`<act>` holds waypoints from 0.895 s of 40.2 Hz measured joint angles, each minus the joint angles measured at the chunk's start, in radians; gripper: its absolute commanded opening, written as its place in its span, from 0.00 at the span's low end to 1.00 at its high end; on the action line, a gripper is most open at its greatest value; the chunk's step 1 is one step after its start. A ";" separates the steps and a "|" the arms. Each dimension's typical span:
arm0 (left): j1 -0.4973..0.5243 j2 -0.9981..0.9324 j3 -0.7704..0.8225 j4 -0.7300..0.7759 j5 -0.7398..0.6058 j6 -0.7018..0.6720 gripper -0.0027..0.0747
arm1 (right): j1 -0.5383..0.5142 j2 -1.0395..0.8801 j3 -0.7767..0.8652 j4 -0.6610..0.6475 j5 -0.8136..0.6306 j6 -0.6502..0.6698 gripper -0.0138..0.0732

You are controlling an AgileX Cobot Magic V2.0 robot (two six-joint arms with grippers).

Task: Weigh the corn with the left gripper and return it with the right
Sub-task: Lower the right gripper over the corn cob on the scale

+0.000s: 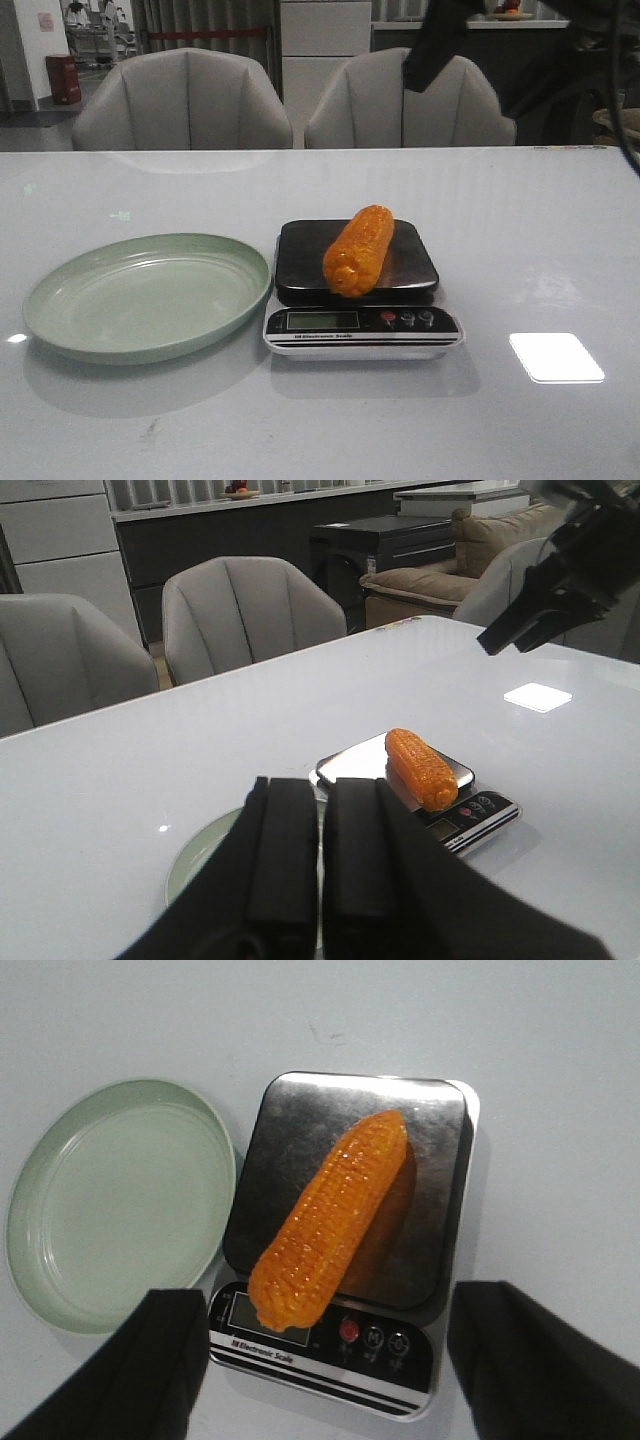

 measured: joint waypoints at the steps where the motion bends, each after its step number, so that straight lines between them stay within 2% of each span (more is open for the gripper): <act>1: 0.000 0.000 0.000 0.000 0.000 0.000 0.21 | 0.008 0.020 -0.018 0.000 0.011 0.007 0.85; 8: 0.000 0.000 0.000 0.000 0.000 0.000 0.21 | 0.065 0.169 -0.159 -0.026 0.083 0.091 0.85; 21: 0.000 0.000 0.000 0.000 0.000 0.000 0.21 | 0.172 0.410 -0.411 -0.301 0.311 0.451 0.85; 31: 0.000 0.000 0.000 0.000 0.000 0.000 0.21 | 0.190 0.533 -0.487 -0.331 0.429 0.605 0.84; 35: 0.000 0.000 0.000 0.000 0.000 0.000 0.21 | 0.190 0.567 -0.487 -0.334 0.454 0.623 0.76; 36: 0.000 0.000 0.000 0.000 0.000 0.001 0.21 | 0.190 0.576 -0.487 -0.334 0.456 0.625 0.70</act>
